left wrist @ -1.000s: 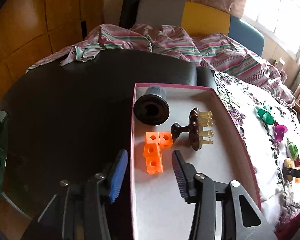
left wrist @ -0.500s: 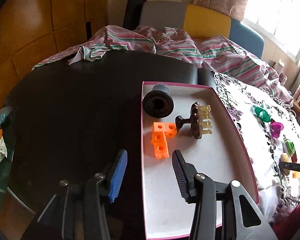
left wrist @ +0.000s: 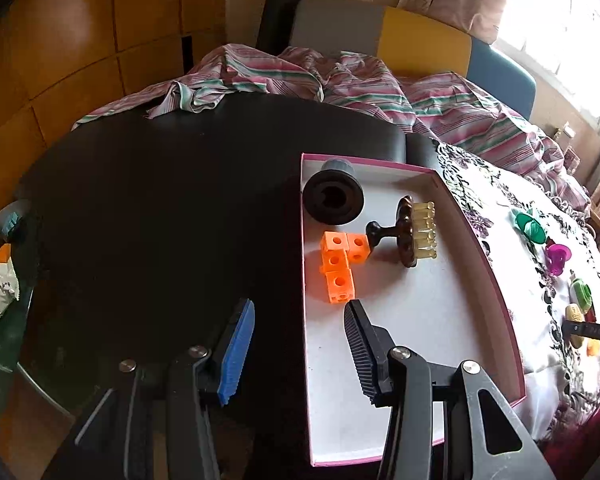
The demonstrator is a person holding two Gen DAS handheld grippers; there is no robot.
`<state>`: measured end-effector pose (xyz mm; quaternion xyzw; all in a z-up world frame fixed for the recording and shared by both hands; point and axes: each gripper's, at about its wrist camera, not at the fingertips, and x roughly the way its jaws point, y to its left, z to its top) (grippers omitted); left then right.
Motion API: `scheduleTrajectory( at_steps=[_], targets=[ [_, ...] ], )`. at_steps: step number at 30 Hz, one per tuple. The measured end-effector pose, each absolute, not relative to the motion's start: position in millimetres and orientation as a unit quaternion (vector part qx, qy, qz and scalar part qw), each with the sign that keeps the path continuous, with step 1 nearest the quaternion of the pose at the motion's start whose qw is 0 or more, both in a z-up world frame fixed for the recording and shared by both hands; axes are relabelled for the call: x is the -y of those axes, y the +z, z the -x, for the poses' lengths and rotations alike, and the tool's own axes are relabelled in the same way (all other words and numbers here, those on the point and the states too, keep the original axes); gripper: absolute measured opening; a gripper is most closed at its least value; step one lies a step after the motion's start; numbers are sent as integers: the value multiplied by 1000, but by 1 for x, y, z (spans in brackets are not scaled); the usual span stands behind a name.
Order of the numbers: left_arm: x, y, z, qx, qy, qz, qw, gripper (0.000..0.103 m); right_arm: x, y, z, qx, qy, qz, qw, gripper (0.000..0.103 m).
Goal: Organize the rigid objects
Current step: 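Lift the yellow oval piece and carry it toward the tray with the right tool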
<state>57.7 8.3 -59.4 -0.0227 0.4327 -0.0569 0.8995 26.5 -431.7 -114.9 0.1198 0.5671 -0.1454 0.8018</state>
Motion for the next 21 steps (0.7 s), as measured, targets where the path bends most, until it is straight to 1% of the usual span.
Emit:
scheduleTrajectory(
  at_steps=[5,11,21],
  targets=[
    [-11,-61,-57,-433,-55,25,899,48,431,-111,-25,-559,-145,-122,807,43],
    [-15,-63,-57,-435,-53,27,898,48,429,-87,-16,-510,-132,-137,839,43],
    [-17,-65,-54,-438,-52,30,897,48,375,-54,-24,-474,-70,-125,869,43]
  ],
)
